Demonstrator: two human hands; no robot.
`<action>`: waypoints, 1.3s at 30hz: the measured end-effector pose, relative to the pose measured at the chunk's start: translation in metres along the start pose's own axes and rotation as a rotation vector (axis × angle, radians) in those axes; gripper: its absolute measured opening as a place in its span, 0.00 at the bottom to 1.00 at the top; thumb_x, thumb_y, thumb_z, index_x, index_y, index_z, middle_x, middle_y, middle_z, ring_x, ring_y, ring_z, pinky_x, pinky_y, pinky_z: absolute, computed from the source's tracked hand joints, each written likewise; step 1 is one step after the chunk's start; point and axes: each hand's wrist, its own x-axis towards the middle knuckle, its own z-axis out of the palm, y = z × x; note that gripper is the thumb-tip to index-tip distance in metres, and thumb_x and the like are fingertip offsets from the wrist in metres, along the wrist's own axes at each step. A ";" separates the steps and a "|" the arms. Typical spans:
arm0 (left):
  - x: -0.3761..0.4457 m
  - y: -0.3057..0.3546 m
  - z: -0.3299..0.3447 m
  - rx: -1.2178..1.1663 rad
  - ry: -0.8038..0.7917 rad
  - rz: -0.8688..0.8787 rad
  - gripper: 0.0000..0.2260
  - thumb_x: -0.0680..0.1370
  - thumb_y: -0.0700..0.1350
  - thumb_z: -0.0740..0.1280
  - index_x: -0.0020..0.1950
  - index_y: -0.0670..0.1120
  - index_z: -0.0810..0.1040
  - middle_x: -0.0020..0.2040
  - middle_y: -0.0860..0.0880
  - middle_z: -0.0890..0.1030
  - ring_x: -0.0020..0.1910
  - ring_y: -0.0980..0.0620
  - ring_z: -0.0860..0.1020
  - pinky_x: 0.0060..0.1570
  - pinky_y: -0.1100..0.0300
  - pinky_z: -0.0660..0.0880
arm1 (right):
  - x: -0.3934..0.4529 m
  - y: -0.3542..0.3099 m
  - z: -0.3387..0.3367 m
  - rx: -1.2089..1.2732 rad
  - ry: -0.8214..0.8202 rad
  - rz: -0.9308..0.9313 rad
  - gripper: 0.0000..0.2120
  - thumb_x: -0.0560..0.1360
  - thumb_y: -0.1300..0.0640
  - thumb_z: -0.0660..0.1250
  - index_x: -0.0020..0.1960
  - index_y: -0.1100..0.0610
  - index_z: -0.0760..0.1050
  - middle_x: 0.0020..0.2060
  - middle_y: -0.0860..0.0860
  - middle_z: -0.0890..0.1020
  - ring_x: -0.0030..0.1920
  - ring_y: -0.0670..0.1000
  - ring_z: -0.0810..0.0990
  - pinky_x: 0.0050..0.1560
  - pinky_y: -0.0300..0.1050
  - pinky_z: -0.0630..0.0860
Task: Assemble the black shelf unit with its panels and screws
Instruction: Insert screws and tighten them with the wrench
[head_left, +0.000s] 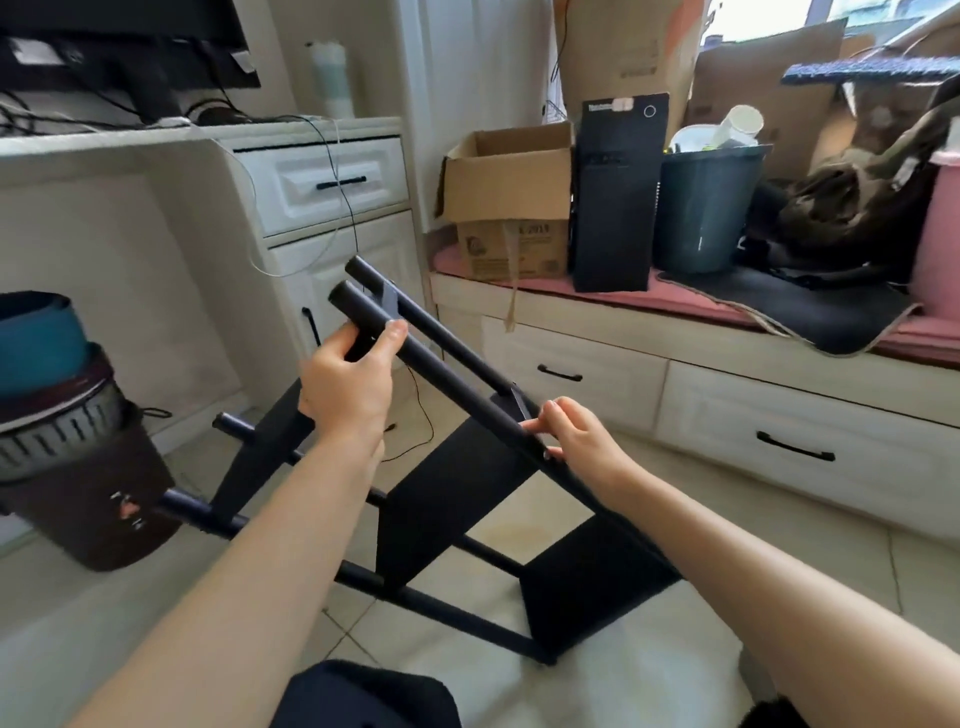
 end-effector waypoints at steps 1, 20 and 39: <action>0.004 -0.005 -0.009 -0.017 0.008 -0.018 0.04 0.74 0.53 0.75 0.41 0.60 0.83 0.39 0.64 0.84 0.52 0.58 0.81 0.54 0.63 0.72 | 0.002 0.000 0.006 -0.007 -0.013 -0.008 0.13 0.85 0.51 0.53 0.47 0.55 0.70 0.45 0.48 0.86 0.52 0.48 0.82 0.56 0.52 0.77; -0.032 -0.169 -0.046 -0.248 0.042 -0.669 0.09 0.71 0.46 0.78 0.49 0.50 0.83 0.55 0.48 0.84 0.63 0.45 0.76 0.73 0.46 0.64 | 0.040 0.078 0.004 -0.146 -0.025 -0.023 0.13 0.85 0.59 0.55 0.46 0.62 0.72 0.40 0.51 0.87 0.44 0.48 0.85 0.45 0.38 0.78; -0.087 -0.249 -0.090 -0.318 0.095 -0.950 0.08 0.73 0.33 0.74 0.48 0.43 0.81 0.39 0.50 0.85 0.47 0.52 0.80 0.52 0.62 0.73 | 0.029 0.135 0.037 -0.336 0.052 0.188 0.14 0.84 0.54 0.53 0.47 0.61 0.72 0.31 0.48 0.85 0.37 0.46 0.80 0.40 0.43 0.72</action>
